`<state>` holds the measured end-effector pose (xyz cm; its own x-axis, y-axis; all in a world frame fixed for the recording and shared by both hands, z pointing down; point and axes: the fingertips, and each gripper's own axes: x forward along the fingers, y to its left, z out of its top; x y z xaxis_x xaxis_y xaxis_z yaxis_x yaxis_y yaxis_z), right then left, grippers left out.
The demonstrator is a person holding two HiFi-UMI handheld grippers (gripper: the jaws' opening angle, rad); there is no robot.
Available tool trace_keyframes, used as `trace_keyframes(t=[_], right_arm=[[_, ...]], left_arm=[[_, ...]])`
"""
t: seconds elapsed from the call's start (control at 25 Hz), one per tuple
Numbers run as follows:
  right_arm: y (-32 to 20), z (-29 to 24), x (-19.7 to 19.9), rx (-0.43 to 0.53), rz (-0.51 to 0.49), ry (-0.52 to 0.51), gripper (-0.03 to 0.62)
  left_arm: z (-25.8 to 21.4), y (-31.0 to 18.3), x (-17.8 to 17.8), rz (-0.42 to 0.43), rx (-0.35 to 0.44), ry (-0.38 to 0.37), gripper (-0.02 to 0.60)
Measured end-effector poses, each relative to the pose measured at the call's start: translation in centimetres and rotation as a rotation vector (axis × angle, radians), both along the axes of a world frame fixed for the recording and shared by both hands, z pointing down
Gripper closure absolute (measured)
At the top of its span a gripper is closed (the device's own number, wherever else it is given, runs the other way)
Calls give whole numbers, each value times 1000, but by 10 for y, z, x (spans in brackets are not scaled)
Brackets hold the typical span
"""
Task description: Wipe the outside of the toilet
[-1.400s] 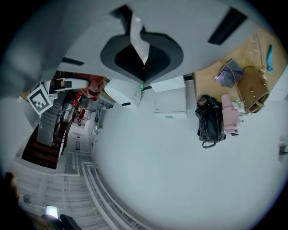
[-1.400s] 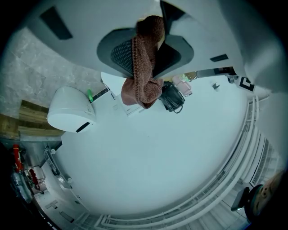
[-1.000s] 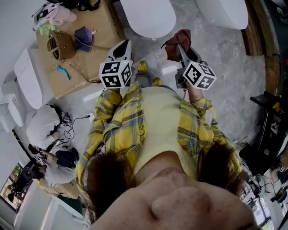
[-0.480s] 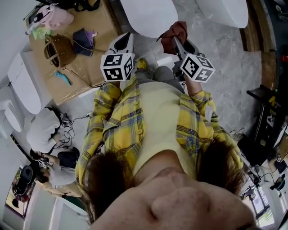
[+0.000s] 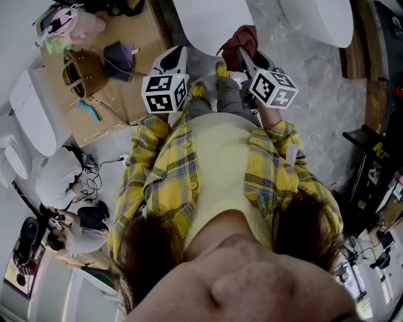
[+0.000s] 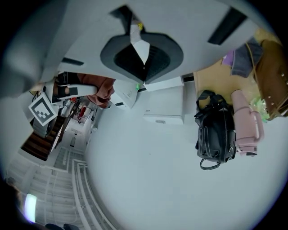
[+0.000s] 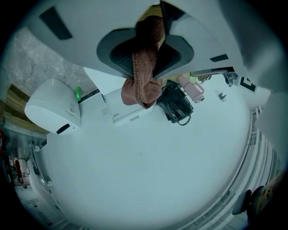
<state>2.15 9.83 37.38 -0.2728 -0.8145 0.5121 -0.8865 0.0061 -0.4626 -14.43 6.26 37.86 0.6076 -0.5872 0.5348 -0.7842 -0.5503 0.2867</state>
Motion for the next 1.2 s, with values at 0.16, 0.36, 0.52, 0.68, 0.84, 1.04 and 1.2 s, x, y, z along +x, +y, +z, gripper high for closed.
trace_keyframes(t=[0.16,0.36,0.52,0.68,0.84,1.04,1.2], right_arm=[[-23,9,-1,-15,-72,-12,470],[-59,22,1,-41,-169,-10,470],[-86,38,6,-66,-228,-17,470],[-106,54,15,-87,-260,-24,470],[-125,71,24,-111,-299,-24,470],[-151,93,23,-127,-361,-16,470],[-170,111,12,-137,-417,-7,470]], left_arm=[[4,-18,1,-72,9,-9,574],[12,-40,12,-144,2,-15,574],[24,-57,23,-183,-23,-21,574],[33,-71,36,-194,-27,-22,574],[42,-82,42,-222,-28,-42,574],[56,-90,40,-287,-54,-78,574],[71,-95,33,-332,-71,-104,574]])
